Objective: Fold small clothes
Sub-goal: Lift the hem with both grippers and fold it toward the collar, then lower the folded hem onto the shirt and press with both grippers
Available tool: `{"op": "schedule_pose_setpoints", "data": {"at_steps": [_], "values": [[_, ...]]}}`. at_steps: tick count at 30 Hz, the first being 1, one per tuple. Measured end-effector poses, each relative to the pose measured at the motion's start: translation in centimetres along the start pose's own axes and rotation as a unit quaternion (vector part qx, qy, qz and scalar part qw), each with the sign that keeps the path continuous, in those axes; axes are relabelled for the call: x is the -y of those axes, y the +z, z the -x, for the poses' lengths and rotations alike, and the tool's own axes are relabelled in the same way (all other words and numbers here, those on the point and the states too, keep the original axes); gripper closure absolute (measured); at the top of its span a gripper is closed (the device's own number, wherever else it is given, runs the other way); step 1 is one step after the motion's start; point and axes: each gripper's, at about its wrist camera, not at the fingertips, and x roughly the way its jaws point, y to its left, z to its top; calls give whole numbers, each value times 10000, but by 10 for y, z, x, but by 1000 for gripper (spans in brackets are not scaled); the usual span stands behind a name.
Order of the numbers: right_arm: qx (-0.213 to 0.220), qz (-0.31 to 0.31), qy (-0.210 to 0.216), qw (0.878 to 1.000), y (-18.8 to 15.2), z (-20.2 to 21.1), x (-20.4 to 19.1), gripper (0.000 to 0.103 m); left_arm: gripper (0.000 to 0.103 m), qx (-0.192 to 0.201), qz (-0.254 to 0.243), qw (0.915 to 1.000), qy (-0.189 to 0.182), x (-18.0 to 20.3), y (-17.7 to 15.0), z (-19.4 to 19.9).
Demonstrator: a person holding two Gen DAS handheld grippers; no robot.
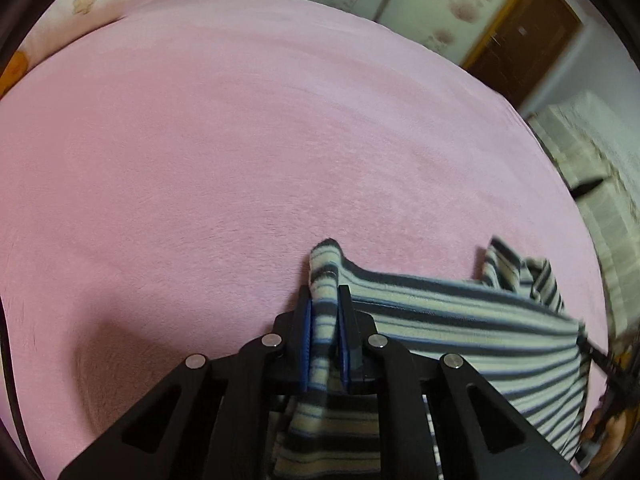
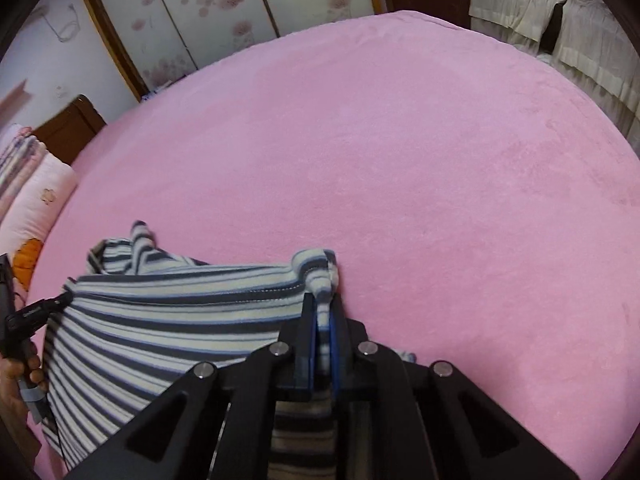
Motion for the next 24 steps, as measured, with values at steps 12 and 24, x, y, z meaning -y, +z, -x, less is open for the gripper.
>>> {"op": "schedule_pose_setpoints", "data": {"at_steps": [12,24], "values": [[600,342,-22,9976,-37,103,-21,87,76,521,-768,9957,-79,19,-58,105],[-33,342,291,9990,-177,158,4,87,76,345,-395,9985,-172,-63,-186,179]]}}
